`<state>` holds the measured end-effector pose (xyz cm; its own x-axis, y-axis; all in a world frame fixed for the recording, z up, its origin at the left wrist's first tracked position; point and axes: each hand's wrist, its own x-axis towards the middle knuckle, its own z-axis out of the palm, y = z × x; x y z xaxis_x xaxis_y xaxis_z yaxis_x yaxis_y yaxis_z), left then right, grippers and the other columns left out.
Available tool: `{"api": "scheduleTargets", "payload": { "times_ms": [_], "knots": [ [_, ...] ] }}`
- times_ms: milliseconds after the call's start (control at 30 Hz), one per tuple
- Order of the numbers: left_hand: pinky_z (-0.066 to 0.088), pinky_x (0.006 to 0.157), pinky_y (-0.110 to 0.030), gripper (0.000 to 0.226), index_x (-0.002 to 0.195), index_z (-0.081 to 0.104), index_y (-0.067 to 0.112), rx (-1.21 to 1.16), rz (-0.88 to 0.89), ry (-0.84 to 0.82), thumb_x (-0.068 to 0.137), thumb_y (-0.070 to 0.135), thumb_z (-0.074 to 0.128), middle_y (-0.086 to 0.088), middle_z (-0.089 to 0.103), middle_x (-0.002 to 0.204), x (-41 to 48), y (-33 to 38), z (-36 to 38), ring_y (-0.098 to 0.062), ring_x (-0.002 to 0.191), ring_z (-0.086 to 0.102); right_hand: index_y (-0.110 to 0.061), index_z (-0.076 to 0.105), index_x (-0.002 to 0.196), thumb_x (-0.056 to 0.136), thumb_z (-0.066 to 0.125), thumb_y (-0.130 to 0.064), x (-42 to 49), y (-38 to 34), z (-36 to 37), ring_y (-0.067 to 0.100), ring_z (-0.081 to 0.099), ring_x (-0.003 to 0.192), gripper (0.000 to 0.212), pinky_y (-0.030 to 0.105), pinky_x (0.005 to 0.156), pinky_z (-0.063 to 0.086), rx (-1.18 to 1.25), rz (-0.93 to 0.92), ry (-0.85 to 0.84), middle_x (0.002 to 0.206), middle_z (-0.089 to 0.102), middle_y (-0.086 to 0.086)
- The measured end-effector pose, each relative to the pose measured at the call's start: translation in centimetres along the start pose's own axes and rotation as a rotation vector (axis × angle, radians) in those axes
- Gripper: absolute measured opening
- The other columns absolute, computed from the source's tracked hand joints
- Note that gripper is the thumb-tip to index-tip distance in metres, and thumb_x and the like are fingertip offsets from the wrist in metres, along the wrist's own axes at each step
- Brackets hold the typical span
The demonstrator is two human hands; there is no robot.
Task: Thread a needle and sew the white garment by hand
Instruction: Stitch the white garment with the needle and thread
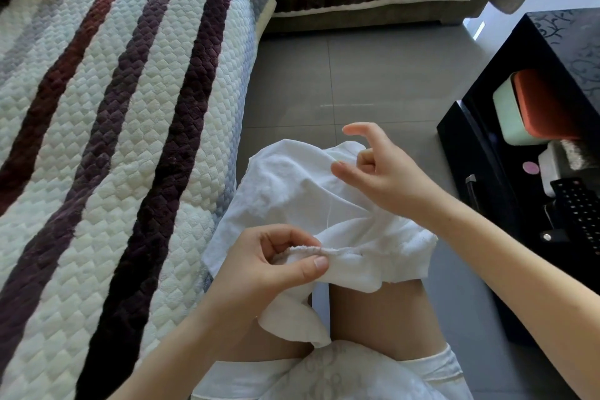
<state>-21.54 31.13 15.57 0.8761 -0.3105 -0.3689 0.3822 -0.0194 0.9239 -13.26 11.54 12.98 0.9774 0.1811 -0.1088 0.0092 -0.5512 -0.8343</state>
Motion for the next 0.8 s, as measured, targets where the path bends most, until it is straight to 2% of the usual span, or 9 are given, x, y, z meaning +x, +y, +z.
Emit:
{"api": "scheduleTargets", "payload": {
  "times_ms": [33, 100, 167, 233, 300, 400, 533, 700, 800],
  "knots": [
    [0.046, 0.055, -0.014, 0.024, 0.069, 0.074, 0.018, 0.007, -0.002, 0.011, 0.052, 0.034, 0.079, 0.002, 0.067, 0.066, 0.0, -0.1, -0.1, -0.006, 0.06, 0.061, -0.023, 0.043, 0.117, 0.092, 0.051, -0.041, -0.6, -0.1, 0.1, 0.004, 0.039, 0.05, 0.032, 0.026, 0.058, 0.03, 0.008, -0.043, -0.043, 0.049, 0.042, -0.015],
    [0.046, 0.056, -0.015, 0.026, 0.07, 0.074, 0.018, 0.028, 0.005, 0.036, 0.052, 0.036, 0.079, 0.002, 0.067, 0.066, 0.1, -0.2, -0.3, -0.007, 0.061, 0.059, -0.021, 0.045, 0.103, 0.095, 0.041, -0.036, -2.2, -0.4, 0.3, 0.005, 0.037, 0.054, 0.017, 0.026, 0.059, 0.029, 0.087, -0.122, -0.101, 0.056, 0.043, -0.014],
    [0.044, 0.055, -0.014, 0.025, 0.069, 0.073, 0.019, 0.058, 0.027, 0.044, 0.053, 0.037, 0.079, 0.002, 0.066, 0.065, 0.2, -0.2, -0.4, -0.005, 0.059, 0.058, -0.023, 0.049, 0.089, 0.092, 0.042, -0.025, -3.7, -0.5, 0.4, 0.006, 0.039, 0.061, 0.008, 0.023, 0.061, 0.032, 0.134, -0.196, -0.124, 0.063, 0.046, -0.014],
    [0.042, 0.054, -0.012, 0.023, 0.068, 0.072, 0.019, 0.116, 0.068, 0.043, 0.056, 0.037, 0.078, 0.005, 0.065, 0.063, 0.3, -0.1, -0.4, -0.003, 0.058, 0.056, -0.027, 0.052, 0.085, 0.092, 0.048, -0.023, -4.8, -0.4, 0.4, 0.008, 0.047, 0.064, 0.009, 0.023, 0.06, 0.039, 0.119, -0.273, -0.173, 0.07, 0.053, -0.014],
    [0.04, 0.053, -0.01, 0.021, 0.068, 0.071, 0.019, 0.165, 0.096, 0.045, 0.058, 0.036, 0.079, 0.007, 0.063, 0.062, 0.4, -0.1, -0.5, -0.001, 0.056, 0.054, -0.032, 0.056, 0.085, 0.09, 0.05, -0.029, -5.2, -0.1, 0.4, 0.015, 0.055, 0.067, 0.008, 0.031, 0.061, 0.047, 0.073, -0.313, -0.212, 0.075, 0.06, -0.012],
    [0.04, 0.052, -0.011, 0.021, 0.068, 0.07, 0.018, 0.18, 0.096, 0.052, 0.059, 0.035, 0.08, 0.007, 0.063, 0.06, 0.5, 0.0, -0.6, -0.001, 0.055, 0.053, -0.034, 0.058, 0.084, 0.088, 0.05, -0.03, -5.1, 0.2, 0.6, 0.016, 0.053, 0.067, 0.009, 0.034, 0.06, 0.046, 0.038, -0.331, -0.201, 0.076, 0.06, -0.011],
    [0.039, 0.052, -0.013, 0.024, 0.069, 0.071, 0.019, 0.188, 0.099, 0.039, 0.058, 0.039, 0.076, 0.006, 0.063, 0.061, 0.7, -0.2, -0.7, -0.004, 0.055, 0.052, -0.033, 0.058, 0.086, 0.088, 0.052, -0.03, -4.9, 0.4, 0.8, 0.008, 0.05, 0.068, 0.008, 0.017, 0.062, 0.039, 0.032, -0.344, -0.202, 0.076, 0.059, -0.014],
    [0.04, 0.053, -0.014, 0.022, 0.07, 0.073, 0.022, 0.16, 0.076, 0.034, 0.057, 0.04, 0.075, 0.006, 0.064, 0.062, 0.7, -0.3, -0.9, -0.005, 0.057, 0.053, -0.035, 0.059, 0.082, 0.087, 0.055, -0.027, -4.9, 0.4, 0.7, 0.011, 0.053, 0.071, 0.01, 0.022, 0.064, 0.042, 0.089, -0.287, -0.26, 0.077, 0.061, -0.014],
    [0.042, 0.053, -0.013, 0.022, 0.071, 0.074, 0.023, 0.141, 0.063, 0.024, 0.057, 0.039, 0.075, 0.006, 0.066, 0.063, 0.7, -0.3, -0.9, -0.004, 0.058, 0.055, -0.034, 0.06, 0.08, 0.087, 0.059, -0.018, -5.0, 0.4, 0.7, 0.007, 0.054, 0.071, 0.018, 0.018, 0.065, 0.041, 0.146, -0.253, -0.28, 0.076, 0.061, -0.017]
  ]
}}
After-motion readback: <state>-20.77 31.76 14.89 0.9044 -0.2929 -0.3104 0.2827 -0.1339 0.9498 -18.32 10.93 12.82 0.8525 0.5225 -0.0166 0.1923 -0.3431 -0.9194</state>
